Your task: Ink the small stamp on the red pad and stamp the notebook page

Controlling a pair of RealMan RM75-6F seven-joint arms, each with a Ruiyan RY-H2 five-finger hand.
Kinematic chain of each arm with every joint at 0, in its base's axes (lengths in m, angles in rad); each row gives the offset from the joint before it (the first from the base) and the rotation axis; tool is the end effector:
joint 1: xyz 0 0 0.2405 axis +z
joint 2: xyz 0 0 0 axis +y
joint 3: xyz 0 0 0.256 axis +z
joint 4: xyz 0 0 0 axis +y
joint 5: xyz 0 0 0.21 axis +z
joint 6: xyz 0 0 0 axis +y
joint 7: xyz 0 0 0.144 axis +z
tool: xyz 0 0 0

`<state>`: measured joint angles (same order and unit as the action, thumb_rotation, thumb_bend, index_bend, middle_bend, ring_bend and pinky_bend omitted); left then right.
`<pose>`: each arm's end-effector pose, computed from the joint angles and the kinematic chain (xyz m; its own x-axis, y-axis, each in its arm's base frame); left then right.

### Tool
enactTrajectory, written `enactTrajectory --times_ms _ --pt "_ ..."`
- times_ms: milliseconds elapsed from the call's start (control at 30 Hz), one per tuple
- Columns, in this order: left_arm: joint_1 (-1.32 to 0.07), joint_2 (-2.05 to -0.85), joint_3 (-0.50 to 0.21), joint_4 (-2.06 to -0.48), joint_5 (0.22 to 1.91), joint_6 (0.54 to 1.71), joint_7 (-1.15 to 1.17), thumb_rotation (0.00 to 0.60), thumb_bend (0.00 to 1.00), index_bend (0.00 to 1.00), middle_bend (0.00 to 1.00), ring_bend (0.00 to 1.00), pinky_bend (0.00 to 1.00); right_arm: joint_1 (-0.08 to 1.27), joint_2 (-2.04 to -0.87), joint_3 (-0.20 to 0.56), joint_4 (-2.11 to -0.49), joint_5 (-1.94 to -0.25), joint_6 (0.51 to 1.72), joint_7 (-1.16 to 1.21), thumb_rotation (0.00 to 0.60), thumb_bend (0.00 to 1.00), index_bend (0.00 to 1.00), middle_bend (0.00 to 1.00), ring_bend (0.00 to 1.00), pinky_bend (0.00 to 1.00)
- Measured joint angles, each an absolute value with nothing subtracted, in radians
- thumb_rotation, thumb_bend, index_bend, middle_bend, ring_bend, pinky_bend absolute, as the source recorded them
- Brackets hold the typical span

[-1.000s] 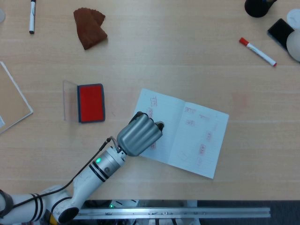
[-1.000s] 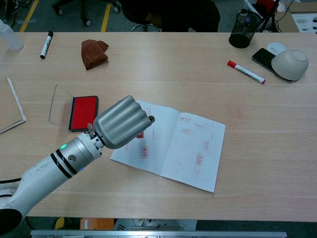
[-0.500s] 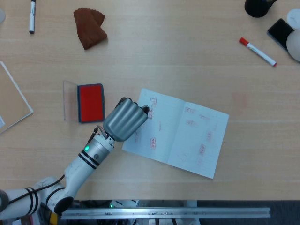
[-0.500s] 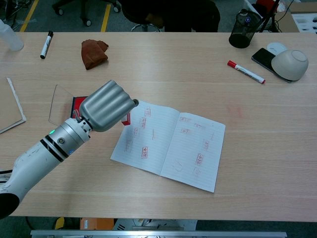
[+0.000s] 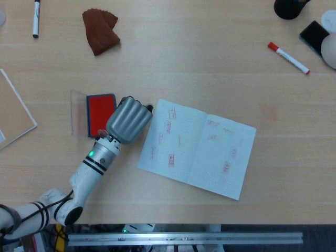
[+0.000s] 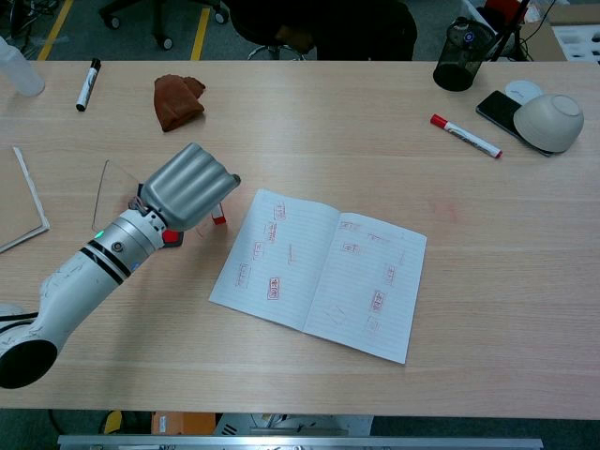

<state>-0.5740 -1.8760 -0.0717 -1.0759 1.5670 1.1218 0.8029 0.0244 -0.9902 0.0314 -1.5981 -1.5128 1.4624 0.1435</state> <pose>-0.1715 0.2854 -0.0945 0.8426 -0.2014 0.4994 0.3436 -0.5131 -0.7866 -0.3334 -0.1581 0.1972 0.3933 -0.0582 0.9176 -0.9172 0.0451 0.3959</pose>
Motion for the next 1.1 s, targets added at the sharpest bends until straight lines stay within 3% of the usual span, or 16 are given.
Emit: enactTrajectory --times_ms 267,667,1100 --pt "-0.585 -1.920 -0.076 -1.000 1.540 1.120 0.782 0.600 0.26 0.51 0.98 0.98 1.00 0.020 -0.987 0.030 -1.601 -1.507 1.465 0.141 0.600 0.30 0.11 0.18 0.09 0.15" --pt "-0.583 -1.869 -0.082 -1.122 1.531 1.152 0.830 0.600 0.26 0.28 0.94 0.95 1.00 0.023 -0.987 0.033 -1.597 -1.507 1.466 0.148 0.600 0.30 0.11 0.18 0.09 0.15" --pt "-0.531 -1.654 -0.123 -1.478 1.462 1.220 0.812 0.600 0.26 0.23 0.66 0.62 1.00 0.038 -0.970 0.036 -1.598 -1.505 1.442 0.159 0.600 0.30 0.11 0.18 0.09 0.15"
